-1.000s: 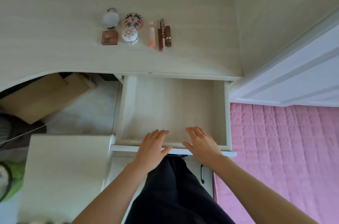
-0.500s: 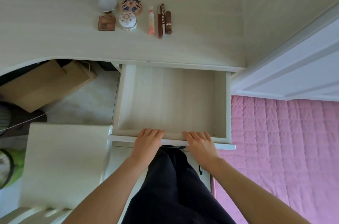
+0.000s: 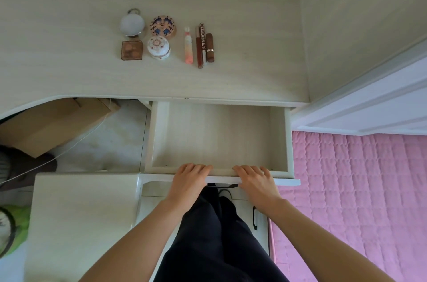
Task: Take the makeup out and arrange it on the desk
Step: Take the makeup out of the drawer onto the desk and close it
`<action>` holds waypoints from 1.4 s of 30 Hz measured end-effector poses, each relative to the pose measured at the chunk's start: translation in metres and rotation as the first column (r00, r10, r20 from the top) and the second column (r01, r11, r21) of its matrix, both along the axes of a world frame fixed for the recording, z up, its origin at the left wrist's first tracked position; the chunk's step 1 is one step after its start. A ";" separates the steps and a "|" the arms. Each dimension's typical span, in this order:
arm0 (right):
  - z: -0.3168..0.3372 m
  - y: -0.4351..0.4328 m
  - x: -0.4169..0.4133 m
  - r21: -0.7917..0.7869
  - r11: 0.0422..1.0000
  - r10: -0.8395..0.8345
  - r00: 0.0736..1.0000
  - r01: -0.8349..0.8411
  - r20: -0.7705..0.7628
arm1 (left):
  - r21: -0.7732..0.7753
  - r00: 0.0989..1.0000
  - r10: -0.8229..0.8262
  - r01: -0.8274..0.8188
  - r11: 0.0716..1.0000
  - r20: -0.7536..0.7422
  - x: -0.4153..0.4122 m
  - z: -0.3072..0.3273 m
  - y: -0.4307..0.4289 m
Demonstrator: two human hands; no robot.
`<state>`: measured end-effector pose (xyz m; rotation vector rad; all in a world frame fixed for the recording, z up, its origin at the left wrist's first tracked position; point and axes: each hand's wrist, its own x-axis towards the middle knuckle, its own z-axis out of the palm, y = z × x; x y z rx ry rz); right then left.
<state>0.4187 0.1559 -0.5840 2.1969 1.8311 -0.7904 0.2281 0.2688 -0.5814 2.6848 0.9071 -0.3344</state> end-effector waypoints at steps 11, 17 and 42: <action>0.003 0.058 0.028 0.016 0.999 -0.029 0.999 0.029 0.028 | 0.006 0.999 -0.018 0.018 1.000 0.029 0.030 -0.002 0.062; 0.003 0.082 0.038 0.029 0.998 -0.058 0.997 0.057 0.052 | 0.020 0.997 -0.047 0.045 0.999 0.055 0.043 -0.004 0.087; 0.034 0.109 0.047 0.176 0.827 -0.467 0.826 0.534 -0.316 | -0.369 0.786 0.508 -0.382 0.847 0.353 0.050 0.025 0.100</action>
